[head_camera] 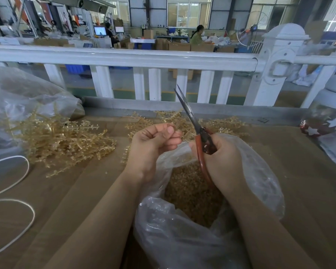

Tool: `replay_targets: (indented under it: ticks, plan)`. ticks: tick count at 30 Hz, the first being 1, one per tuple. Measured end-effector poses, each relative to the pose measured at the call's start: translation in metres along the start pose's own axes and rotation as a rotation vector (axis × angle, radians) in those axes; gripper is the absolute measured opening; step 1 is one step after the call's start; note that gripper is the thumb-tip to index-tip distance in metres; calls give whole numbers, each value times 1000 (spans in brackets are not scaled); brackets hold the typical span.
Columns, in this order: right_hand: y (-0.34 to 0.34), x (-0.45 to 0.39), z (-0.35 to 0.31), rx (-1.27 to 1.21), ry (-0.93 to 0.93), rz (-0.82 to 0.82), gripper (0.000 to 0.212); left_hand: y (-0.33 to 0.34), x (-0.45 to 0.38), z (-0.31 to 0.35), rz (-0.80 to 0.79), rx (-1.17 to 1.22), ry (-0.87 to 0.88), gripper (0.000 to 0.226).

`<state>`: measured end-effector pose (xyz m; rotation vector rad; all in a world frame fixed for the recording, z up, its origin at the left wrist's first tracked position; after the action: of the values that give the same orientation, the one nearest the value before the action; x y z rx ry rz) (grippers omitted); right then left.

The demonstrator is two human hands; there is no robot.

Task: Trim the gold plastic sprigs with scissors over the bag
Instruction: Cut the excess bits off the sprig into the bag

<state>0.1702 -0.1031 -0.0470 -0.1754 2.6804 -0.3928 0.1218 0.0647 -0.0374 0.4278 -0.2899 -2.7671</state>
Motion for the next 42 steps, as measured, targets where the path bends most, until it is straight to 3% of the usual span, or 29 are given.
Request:
replay_targets:
  ticks: [6,13,18,21,28,34,38,42]
  plan:
    - [-1,-1,0,283,-105,-59,71,0,0,3,-13,-121,101,14]
    - [0,1,-1,427,-225,-77,71,-1,2,5,63,-317,230,27]
    - [0,2,0,472,-257,-28,59,0,2,5,65,-402,263,16]
    - [0,3,-2,502,-280,7,56,0,2,5,62,-408,265,11]
    - [-2,8,-9,448,-347,46,77,0,3,8,42,-394,258,14]
    - [-2,5,-10,457,-336,24,77,0,4,9,53,-364,250,14]
    - [-3,4,-10,504,-343,38,62,0,3,8,60,-370,254,13]
    - [-2,4,-9,477,-367,46,65,1,4,8,54,-369,256,19]
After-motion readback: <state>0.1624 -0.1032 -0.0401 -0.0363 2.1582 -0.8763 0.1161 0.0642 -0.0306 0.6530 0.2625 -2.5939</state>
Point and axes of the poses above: each hand's wrist, its own x-axis away from the middle knuckle, its own y-axis out of the palm, z = x × y, the point moved 3 cm from there along -x, towards the middle knuckle, and after that the axes turned 9 degrees about -x, right-handed, at the moved point
